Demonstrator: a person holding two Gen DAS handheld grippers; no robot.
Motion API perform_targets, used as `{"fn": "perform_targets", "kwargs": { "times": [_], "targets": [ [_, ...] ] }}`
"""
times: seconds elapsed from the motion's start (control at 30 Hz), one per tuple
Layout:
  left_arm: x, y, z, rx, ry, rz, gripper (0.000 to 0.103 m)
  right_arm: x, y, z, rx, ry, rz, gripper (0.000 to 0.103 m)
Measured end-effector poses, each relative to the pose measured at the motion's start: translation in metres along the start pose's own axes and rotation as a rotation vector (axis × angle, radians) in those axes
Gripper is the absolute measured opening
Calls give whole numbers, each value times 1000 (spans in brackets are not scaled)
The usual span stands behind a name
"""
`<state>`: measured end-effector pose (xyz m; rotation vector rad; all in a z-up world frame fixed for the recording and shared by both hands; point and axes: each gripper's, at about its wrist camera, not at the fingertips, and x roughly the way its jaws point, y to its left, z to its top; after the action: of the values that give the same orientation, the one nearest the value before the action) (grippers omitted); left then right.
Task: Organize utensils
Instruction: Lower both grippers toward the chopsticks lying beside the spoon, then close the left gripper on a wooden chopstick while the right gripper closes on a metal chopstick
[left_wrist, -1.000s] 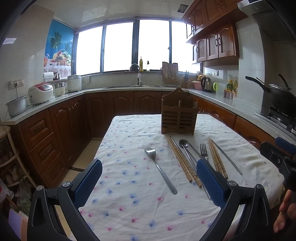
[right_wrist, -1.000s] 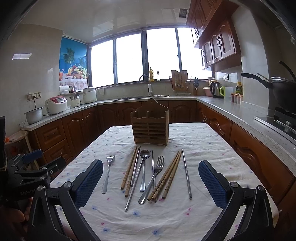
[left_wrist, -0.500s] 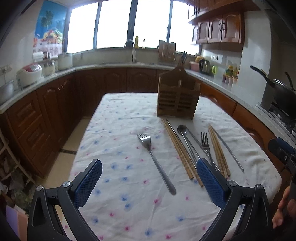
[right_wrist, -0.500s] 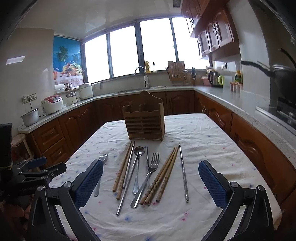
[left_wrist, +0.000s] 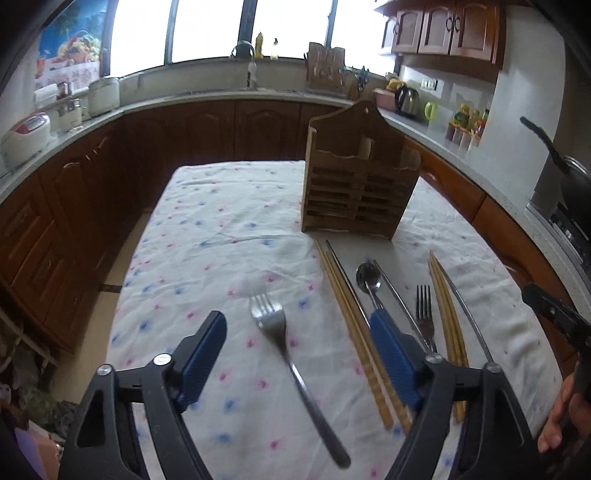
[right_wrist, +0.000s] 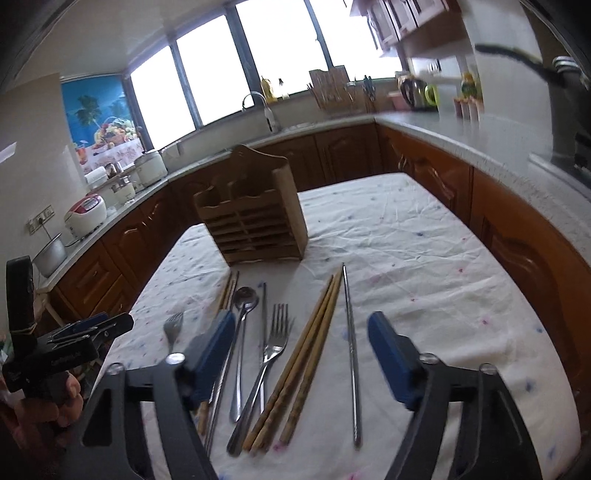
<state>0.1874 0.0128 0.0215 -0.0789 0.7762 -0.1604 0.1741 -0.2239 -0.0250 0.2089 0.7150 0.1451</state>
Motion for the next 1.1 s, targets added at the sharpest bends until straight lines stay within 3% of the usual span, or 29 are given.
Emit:
{"fn": "perform_targets", "kwargs": {
  "times": [0.2,0.6,0.87,0.93,1.03,1.1],
  "targets": [
    [48,-3,29,12,78,7,64,43,-19,15,7,113,-40,38],
    [141,-15,68,55,203,28,56,100,-35,18,0,266,-43,26],
    [192,-18,74,75,286,38,38,123,-41,20,-17,314,-50,17],
    [198,-18,76,75,284,27,37,129,-41,20,-26,328,-55,11],
    [204,-18,79,78,292,5,28,134,-41,23,-38,330,-56,10],
    [210,-21,81,84,302,-9,27,138,-41,26,-44,333,-57,10]
  ]
}}
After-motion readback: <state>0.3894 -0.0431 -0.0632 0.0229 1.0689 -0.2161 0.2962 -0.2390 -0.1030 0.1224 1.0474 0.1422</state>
